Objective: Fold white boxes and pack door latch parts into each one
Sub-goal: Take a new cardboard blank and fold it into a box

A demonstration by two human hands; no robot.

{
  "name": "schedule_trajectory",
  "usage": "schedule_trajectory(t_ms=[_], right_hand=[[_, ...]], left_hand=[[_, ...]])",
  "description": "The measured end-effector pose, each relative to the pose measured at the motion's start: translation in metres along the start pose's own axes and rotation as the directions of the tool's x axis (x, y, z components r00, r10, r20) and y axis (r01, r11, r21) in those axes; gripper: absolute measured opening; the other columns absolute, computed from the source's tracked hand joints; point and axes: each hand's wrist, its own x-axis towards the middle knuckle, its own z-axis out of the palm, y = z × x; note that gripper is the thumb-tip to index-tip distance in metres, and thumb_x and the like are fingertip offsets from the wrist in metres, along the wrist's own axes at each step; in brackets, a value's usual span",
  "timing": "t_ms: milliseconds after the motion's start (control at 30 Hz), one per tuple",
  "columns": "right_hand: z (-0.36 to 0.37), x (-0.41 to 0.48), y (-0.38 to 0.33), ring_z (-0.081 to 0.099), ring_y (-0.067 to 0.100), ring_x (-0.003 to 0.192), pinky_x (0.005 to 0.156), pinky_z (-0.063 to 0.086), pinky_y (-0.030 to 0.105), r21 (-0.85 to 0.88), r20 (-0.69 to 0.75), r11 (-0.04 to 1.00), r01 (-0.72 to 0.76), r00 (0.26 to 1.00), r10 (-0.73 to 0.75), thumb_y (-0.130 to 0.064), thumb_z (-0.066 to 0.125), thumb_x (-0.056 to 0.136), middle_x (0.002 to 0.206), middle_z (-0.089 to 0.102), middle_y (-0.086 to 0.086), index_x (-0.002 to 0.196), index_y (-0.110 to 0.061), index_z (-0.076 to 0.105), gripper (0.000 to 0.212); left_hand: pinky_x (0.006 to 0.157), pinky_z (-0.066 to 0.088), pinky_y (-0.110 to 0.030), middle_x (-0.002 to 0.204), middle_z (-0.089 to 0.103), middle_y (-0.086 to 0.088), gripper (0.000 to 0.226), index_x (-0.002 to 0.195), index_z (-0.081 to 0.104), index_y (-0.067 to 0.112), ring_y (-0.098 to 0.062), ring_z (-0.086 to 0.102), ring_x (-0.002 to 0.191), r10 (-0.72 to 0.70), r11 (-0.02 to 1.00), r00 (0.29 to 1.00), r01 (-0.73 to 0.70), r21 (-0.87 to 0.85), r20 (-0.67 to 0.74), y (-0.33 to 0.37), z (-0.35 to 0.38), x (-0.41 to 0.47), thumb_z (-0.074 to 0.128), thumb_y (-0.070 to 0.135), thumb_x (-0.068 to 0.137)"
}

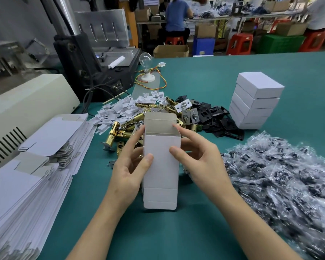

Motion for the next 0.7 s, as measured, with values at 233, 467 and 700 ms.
schedule_trajectory(t_ms=[233,467,700], right_hand=[[-0.0026,-0.0011,0.0017,0.069,0.014,0.093,0.083,0.059,0.031,-0.043,0.051,0.999,0.000,0.999,0.003,-0.025,0.075,0.093,0.103,0.072,-0.005,0.122,-0.043,0.072,0.034],[-0.0020,-0.0006,0.0013,0.068,0.019,0.090,0.076,0.058,0.029,0.066,0.081,0.994,-0.082,0.994,0.077,-0.034,0.070,0.090,0.099,0.074,0.002,0.107,-0.039,0.077,0.019],[-0.0010,-0.0009,0.0051,0.062,0.001,0.074,0.065,0.050,0.017,-0.011,0.064,0.996,-0.094,0.993,0.094,-0.036,0.071,0.089,0.083,0.070,-0.015,0.099,-0.032,0.077,0.012]], left_hand=[[0.074,0.060,-0.027,0.111,0.076,0.001,0.038,0.129,0.060,0.051,-0.018,0.073,0.095,0.042,0.998,0.999,-0.041,0.042,-0.030,0.0042,-0.0010,-0.0015,0.062,0.036,0.094],[0.057,0.055,-0.034,0.096,0.073,-0.003,0.024,0.117,0.065,0.044,-0.025,0.067,0.080,0.044,0.988,0.999,-0.044,0.147,0.001,0.0023,0.0007,-0.0042,0.058,0.044,0.093],[0.069,0.053,-0.020,0.095,0.069,0.011,0.016,0.102,0.071,0.041,-0.006,0.063,0.081,0.025,0.987,0.999,-0.018,0.159,-0.045,0.0016,-0.0002,-0.0007,0.059,0.048,0.093]])
